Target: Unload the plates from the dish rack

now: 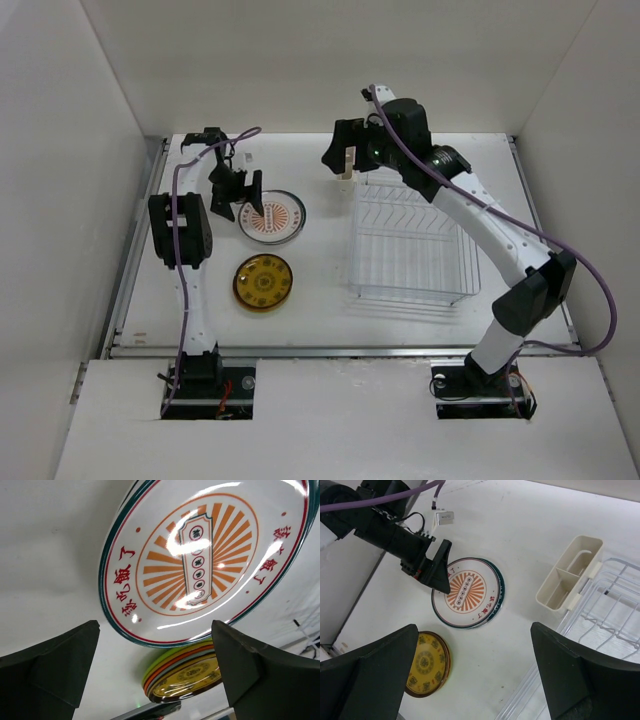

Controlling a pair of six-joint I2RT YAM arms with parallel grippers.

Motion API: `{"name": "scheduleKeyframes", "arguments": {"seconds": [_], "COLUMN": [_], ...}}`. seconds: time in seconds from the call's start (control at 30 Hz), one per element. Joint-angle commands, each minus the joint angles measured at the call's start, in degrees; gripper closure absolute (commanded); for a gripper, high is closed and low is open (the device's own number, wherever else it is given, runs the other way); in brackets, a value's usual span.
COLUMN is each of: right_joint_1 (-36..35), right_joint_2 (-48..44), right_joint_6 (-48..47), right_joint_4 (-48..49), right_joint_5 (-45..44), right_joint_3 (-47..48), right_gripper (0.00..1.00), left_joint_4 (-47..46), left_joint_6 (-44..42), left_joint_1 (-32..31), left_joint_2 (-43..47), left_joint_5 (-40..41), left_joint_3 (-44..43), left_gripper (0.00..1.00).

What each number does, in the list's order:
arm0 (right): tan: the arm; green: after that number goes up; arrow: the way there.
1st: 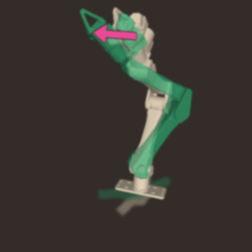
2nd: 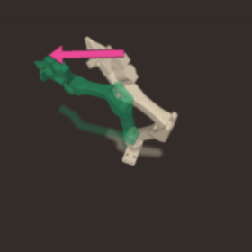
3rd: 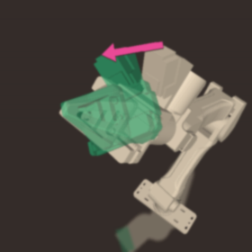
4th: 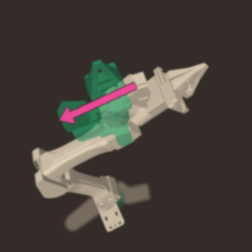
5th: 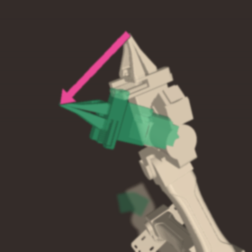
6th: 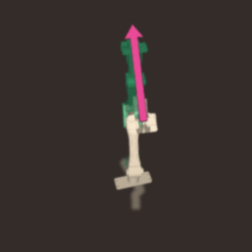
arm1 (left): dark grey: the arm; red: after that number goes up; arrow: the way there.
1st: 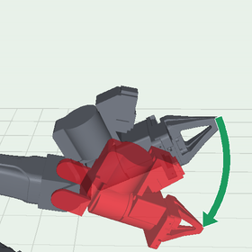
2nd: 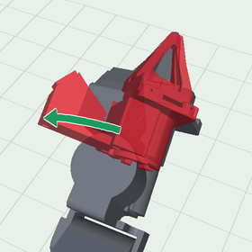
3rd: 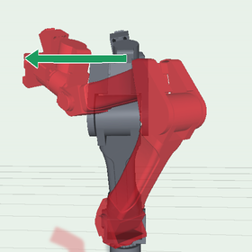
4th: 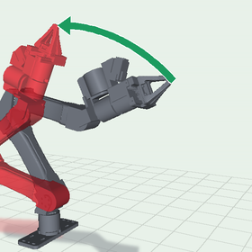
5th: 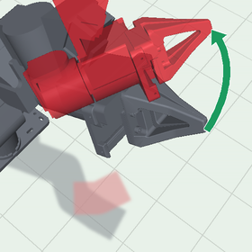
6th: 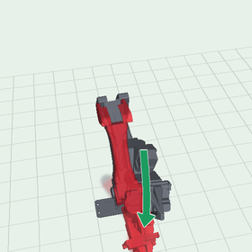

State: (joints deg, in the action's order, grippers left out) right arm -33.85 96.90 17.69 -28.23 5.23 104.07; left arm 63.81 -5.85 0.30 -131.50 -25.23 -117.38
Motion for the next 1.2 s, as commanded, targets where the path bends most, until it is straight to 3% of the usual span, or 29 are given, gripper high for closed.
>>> {"name": "scheduleKeyframes", "arguments": {"seconds": [0.0, 0.03, 0.33, 0.4, 0.43, 0.53, 0.57, 0.6, 0.73, 0.87, 1.17], "right_joint_1": [-0.17, -0.17, -0.17, -0.17, -0.17, -0.17, 0.53, 1.06, 1.85, 1.85, 1.85], "right_joint_2": [-2.24, -2.77, -6.90, -8.82, -9.62, -13.13, -14.19, -15.24, -20.43, -24.99, -28.44], "right_joint_6": [-0.82, -0.82, 0.05, 1.20, 2.77, 8.64, 10.07, 11.12, 12.36, 17.45, 25.81], "right_joint_4": [-1.21, -1.22, -5.34, -7.53, -8.41, -14.64, -16.58, -18.42, -25.72, -35.47, -43.22], "right_joint_5": [-1.81, -2.42, -9.35, -14.79, -17.42, -33.84, -38.32, -45.94, -57.86, -59.46, -52.52], "right_joint_3": [-0.27, -0.27, -1.50, -2.03, -2.03, -2.56, -3.43, -5.26, -12.03, -14.07, -16.09], "right_gripper": [0.00, 0.00, 0.00, 0.00, 0.00, 0.00, 0.00, 0.00, 0.00, 0.00, 0.00], "left_joint_4": [1.67, 1.67, 2.37, 1.67, 1.67, 0.09, 0.09, 0.09, 4.21, 4.22, 2.90], "left_joint_6": [-2.15, -2.15, -5.40, -4.71, -3.05, 0.65, 3.62, 5.13, 11.20, 11.74, 9.63], "left_joint_1": [-1.17, -1.17, -2.23, -2.23, -2.23, -0.83, 1.09, 2.42, 10.94, 17.19, 17.81], "left_joint_2": [5.90, 6.43, 14.67, 17.14, 19.77, 23.56, 25.49, 26.29, 29.10, 33.67, 41.67], "left_joint_5": [5.71, 6.42, 11.25, 14.23, 19.82, 30.64, 37.73, 40.59, 47.99, 50.01, 50.63], "left_joint_3": [-1.01, -1.01, 0.22, 0.92, 0.93, 2.94, 2.95, 2.95, 2.33, 7.51, 18.76], "left_gripper": [0.06, 0.00, 0.00, 0.00, 0.00, 0.00, 0.00, 0.00, 0.00, 0.00, 0.00]}}
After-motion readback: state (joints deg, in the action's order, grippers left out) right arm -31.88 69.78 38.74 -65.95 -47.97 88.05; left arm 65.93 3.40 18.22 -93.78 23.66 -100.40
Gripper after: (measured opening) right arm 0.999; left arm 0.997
